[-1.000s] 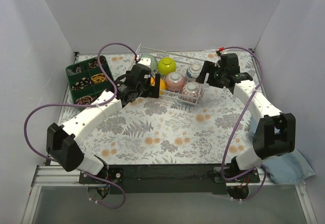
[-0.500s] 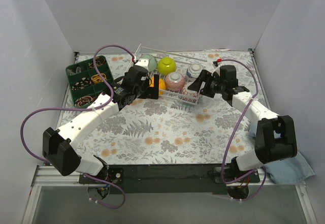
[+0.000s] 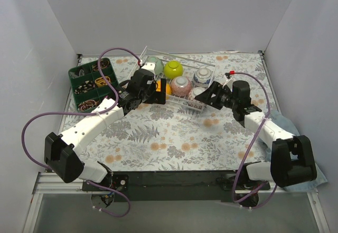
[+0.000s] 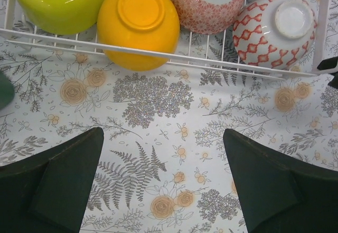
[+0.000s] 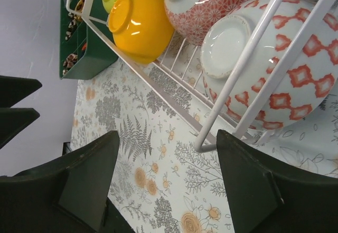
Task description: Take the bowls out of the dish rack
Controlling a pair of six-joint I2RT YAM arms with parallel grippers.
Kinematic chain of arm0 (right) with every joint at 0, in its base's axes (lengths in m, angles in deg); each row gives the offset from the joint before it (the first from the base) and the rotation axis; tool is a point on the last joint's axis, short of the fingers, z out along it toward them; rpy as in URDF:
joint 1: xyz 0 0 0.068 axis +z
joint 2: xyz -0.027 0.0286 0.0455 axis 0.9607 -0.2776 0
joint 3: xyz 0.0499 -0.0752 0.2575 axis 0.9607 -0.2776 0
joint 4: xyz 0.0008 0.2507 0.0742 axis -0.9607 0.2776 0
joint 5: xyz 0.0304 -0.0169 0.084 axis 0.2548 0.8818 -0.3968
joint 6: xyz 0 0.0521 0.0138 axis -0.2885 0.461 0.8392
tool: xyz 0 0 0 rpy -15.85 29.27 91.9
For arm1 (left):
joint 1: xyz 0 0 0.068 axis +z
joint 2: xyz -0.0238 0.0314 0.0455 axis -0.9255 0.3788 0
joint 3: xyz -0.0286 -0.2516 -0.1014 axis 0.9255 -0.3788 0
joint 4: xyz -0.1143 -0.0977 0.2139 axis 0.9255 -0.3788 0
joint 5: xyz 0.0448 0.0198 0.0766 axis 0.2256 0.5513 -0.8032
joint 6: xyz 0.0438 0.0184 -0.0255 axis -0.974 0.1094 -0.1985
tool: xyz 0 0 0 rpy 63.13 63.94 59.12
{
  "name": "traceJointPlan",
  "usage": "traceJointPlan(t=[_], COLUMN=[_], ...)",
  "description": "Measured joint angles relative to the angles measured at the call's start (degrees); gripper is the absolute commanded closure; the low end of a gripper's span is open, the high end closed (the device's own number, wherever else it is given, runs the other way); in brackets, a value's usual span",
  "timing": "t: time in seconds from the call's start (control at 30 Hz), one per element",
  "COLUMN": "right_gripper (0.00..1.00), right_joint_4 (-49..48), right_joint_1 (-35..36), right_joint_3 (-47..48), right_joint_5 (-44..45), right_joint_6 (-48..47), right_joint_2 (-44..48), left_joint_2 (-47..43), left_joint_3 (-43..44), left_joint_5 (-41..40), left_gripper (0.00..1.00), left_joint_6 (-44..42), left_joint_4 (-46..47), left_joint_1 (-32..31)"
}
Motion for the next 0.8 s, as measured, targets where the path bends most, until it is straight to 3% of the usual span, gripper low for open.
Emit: traceJointPlan(t=[0.47,0.8], right_gripper=[0.18,0.16], right_joint_4=[-6.56,2.8], right_joint_1=[7.8,11.89], right_joint_3=[-10.73,-12.39], right_joint_5=[-1.18,-2.4], right_joint_6=[4.72,3.76], right_joint_2=[9.81,14.4], left_joint_2=[1.6,8.15], left_joint_3=[0.04,4.04], left_joint_5=[-1.27,-4.74], left_gripper=[0.02,0.02], left_joint_6=[-2.4,-5.75], left_joint_4=[0.66,0.59], left_joint_1=[0.0,0.0])
